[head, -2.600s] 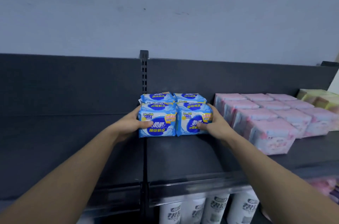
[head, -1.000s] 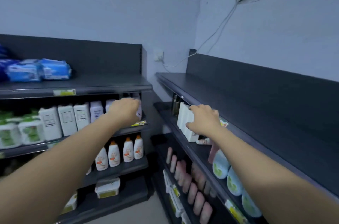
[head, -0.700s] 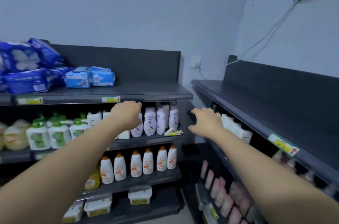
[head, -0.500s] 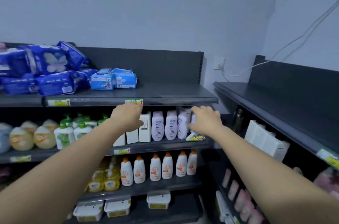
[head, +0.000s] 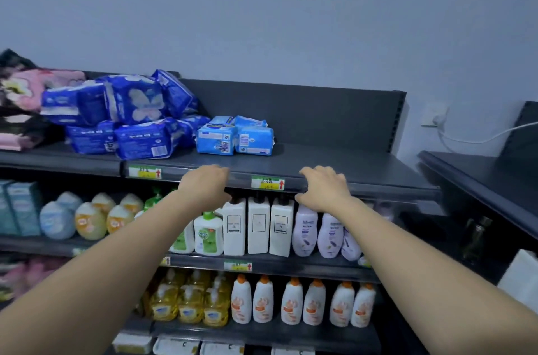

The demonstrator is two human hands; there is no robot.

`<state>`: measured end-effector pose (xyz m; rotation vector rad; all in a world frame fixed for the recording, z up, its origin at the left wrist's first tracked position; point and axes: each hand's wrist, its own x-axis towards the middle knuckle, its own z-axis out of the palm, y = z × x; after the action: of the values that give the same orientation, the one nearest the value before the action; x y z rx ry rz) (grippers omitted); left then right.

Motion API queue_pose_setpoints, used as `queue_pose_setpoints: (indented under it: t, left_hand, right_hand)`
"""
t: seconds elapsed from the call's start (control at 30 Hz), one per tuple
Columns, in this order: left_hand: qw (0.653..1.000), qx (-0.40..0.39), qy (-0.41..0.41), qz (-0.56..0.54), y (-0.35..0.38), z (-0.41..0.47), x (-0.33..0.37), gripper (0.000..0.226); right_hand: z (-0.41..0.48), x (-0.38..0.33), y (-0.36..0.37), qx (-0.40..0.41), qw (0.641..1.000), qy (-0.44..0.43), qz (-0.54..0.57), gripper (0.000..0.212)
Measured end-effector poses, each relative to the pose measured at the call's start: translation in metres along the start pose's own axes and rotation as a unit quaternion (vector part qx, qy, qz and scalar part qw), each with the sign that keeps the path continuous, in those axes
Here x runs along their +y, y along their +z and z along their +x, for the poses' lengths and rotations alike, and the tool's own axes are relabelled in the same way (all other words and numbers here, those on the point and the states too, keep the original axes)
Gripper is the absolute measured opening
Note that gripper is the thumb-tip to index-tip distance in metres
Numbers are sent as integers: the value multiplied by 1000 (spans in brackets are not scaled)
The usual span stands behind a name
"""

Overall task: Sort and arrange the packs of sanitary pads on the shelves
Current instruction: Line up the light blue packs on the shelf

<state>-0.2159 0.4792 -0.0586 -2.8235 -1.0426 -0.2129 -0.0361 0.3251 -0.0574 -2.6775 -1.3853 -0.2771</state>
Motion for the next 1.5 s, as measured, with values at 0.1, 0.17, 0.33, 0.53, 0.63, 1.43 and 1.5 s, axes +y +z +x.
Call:
queue_pose_setpoints:
  t: [0.1,0.17,0.33,0.53,0.63,1.43,1.5]
  left_hand:
    - [1000,6,-21,6,5,32,-12,44]
    - [999,7,-32,10,8,56,-21,43]
    - [998,17,-59,27,11,119,-36,45]
    - [996,25,-87,19,24,180,-55,60]
    - [995,19,-95,5,35,197,-62,67]
    - [926,127,-165,-313,49,256,-108,86]
    - [897,66,-195,-392,50,254,-112,119]
  right_hand:
    - [45,-5,10,0,1000,-18,8,52]
    - [76,-8,16,-2,1000,-27,9,52]
    - [151,-9,24,4,999,-45,17,54]
    - [224,-13,41,11,997,-69,32,52]
    - [249,-17,53,-1,996,-79,43,56]
    - [297,-43,68,-86,845,80,522,111]
    - [292,-41,78,-92,829,76,547,106]
